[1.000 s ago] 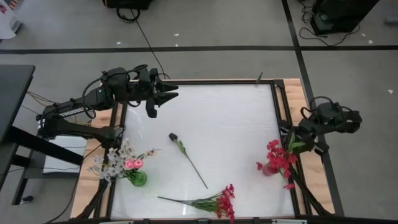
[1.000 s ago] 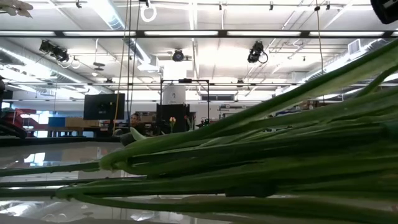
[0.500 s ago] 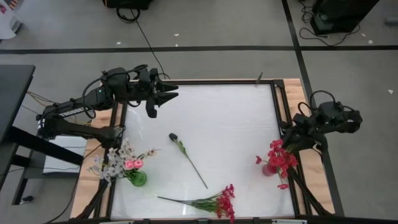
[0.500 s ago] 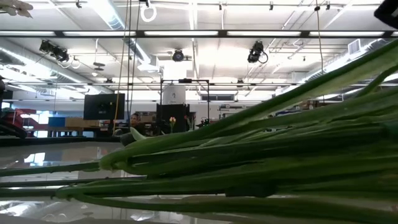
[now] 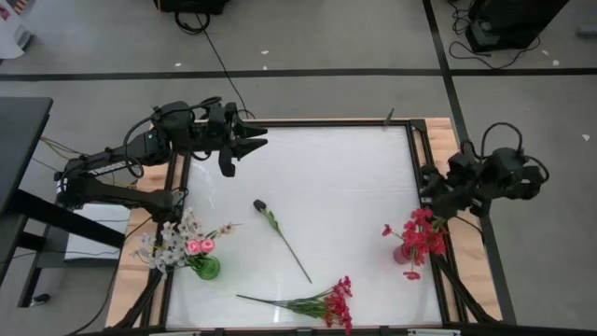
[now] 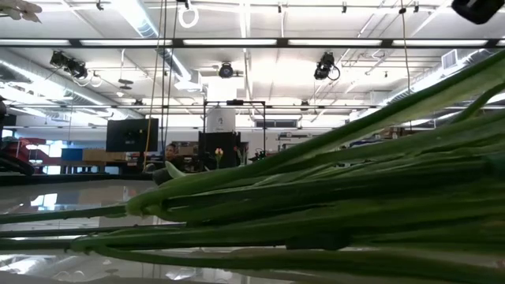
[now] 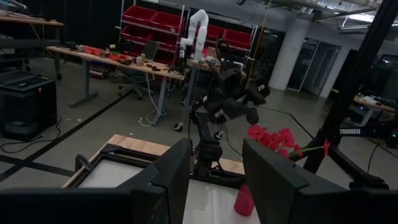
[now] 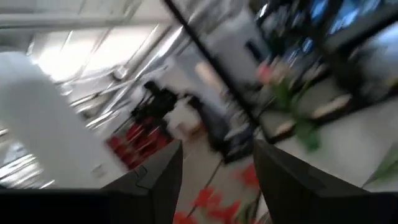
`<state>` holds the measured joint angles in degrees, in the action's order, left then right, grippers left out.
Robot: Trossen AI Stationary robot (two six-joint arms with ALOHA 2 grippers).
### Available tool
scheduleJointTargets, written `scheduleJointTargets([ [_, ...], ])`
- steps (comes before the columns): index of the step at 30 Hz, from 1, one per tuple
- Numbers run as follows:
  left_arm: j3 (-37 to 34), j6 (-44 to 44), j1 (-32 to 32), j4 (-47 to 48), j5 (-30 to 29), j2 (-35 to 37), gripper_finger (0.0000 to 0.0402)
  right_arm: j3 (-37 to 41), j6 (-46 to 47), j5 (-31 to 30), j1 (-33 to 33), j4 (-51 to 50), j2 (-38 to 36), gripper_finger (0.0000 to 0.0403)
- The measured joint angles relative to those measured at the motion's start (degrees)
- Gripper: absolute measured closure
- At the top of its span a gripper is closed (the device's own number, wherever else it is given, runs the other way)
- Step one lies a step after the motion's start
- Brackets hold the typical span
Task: Sort flowers into vase by color
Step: Put the black flower into the red vase
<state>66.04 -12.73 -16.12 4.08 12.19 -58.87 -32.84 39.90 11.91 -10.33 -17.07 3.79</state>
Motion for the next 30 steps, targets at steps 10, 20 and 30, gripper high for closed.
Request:
scheduleJointTargets([
  [10,0.0,0.02,0.0,0.02,0.0,0.0,0.0248,-0.02,-14.82,-19.37,0.0,15.21,3.03,0.0188],
  [20,0.0,0.01,0.0,0.0,0.0,0.0,0.0248,0.0,-15.21,-21.23,0.0,26.6,18.91,0.0188],
  [30,0.0,0.01,0.01,0.02,0.0,0.0,0.0248,0.0,-16.11,-30.01,2.44,42.93,33.76,0.0188],
])
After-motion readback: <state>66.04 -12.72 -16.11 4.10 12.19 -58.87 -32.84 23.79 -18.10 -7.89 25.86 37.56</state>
